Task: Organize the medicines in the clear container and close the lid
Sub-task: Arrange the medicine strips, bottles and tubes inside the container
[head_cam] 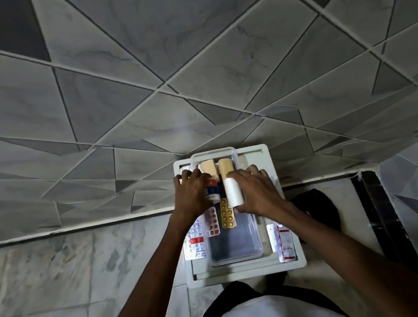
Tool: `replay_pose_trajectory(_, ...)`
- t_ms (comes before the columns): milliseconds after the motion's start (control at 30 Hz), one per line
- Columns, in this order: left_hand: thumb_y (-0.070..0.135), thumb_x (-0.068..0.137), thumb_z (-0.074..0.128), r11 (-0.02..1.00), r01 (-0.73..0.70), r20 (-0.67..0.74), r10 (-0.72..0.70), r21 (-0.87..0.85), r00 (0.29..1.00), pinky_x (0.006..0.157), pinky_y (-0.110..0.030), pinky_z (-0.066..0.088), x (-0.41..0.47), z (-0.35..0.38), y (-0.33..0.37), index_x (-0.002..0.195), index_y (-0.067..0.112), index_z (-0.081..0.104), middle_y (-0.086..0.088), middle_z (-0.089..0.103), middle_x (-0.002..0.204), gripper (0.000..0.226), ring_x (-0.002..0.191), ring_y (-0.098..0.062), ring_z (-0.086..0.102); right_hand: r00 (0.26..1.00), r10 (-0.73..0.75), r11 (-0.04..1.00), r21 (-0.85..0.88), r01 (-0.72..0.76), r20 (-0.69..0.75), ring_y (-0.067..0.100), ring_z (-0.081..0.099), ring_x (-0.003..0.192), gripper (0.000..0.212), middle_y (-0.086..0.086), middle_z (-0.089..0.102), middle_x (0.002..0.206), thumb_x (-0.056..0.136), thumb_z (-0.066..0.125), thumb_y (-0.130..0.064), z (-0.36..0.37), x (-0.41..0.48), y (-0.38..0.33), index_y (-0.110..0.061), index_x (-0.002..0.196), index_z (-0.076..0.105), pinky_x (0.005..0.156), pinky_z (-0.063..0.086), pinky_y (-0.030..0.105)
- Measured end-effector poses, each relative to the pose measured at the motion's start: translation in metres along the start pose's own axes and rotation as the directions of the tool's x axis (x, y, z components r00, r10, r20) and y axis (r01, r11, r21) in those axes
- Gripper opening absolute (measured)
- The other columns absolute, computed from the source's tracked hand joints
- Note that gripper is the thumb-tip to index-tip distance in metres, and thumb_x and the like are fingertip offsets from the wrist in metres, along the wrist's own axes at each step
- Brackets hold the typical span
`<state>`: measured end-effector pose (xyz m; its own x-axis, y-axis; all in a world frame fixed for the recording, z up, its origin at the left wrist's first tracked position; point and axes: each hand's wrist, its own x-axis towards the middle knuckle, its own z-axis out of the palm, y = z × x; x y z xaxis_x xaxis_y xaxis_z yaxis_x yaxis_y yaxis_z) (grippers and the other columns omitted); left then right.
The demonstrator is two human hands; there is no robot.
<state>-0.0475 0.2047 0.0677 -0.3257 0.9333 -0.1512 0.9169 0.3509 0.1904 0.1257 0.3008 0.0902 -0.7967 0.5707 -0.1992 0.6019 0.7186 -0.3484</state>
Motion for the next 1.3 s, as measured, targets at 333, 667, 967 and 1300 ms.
replay_pose_trajectory(333, 0.043, 0.063, 0.078, 0.999, 0.036, -0.054, -0.035, 0.019, 0.998, 0.105, -0.053, 0.030, -0.008, 0.019, 0.012, 0.119, 0.018, 0.058, -0.006, 0.062, 0.121, 0.064, 0.119, -0.036, 0.047, 0.997, 0.056, 0.991, -0.122, -0.050, 0.044, 0.027, 0.043, 0.118, 0.084, 0.004, 0.049, 0.134, 0.058, 0.083, -0.042, 0.024, -0.002, -0.014, -0.024, 0.131, 0.046, 0.098, 0.036, 0.041)
replay_pose_trajectory(667, 0.043, 0.057, 0.081, 1.000, 0.014, -0.091, -0.014, -0.002, 0.996, 0.104, -0.053, 0.029, -0.013, 0.031, 0.000, 0.120, 0.017, 0.057, -0.007, 0.059, 0.126, 0.072, 0.122, -0.037, 0.047, 0.998, 0.049, 0.996, -0.071, -0.046, 0.042, 0.029, 0.044, 0.119, 0.086, 0.002, 0.055, 0.132, 0.056, 0.086, -0.038, 0.029, -0.013, -0.025, -0.023, 0.131, 0.047, 0.097, 0.035, 0.043)
replay_pose_trajectory(967, 0.040, 0.066, 0.079, 0.999, 0.036, -0.032, -0.036, 0.027, 0.999, 0.110, -0.055, 0.026, -0.011, 0.024, -0.002, 0.130, 0.015, 0.051, -0.013, 0.047, 0.139, 0.074, 0.133, -0.038, 0.036, 0.997, 0.062, 0.964, -0.260, -0.050, 0.038, 0.029, 0.046, 0.112, 0.081, 0.008, 0.054, 0.125, 0.054, 0.085, -0.045, 0.037, -0.022, -0.039, -0.018, 0.123, 0.051, 0.091, 0.038, 0.042)
replay_pose_trajectory(1300, 0.037, 0.073, 0.076, 0.994, 0.054, -0.016, -0.056, -0.091, 0.998, 0.113, -0.054, 0.021, -0.019, 0.030, 0.008, 0.138, 0.017, 0.043, -0.013, 0.038, 0.148, 0.076, 0.141, -0.037, 0.025, 0.985, 0.169, 0.925, -0.352, -0.144, 0.039, 0.030, 0.045, 0.114, 0.070, 0.011, 0.050, 0.124, 0.063, 0.083, -0.034, 0.046, -0.043, -0.035, -0.013, 0.122, 0.051, 0.092, 0.037, 0.042)
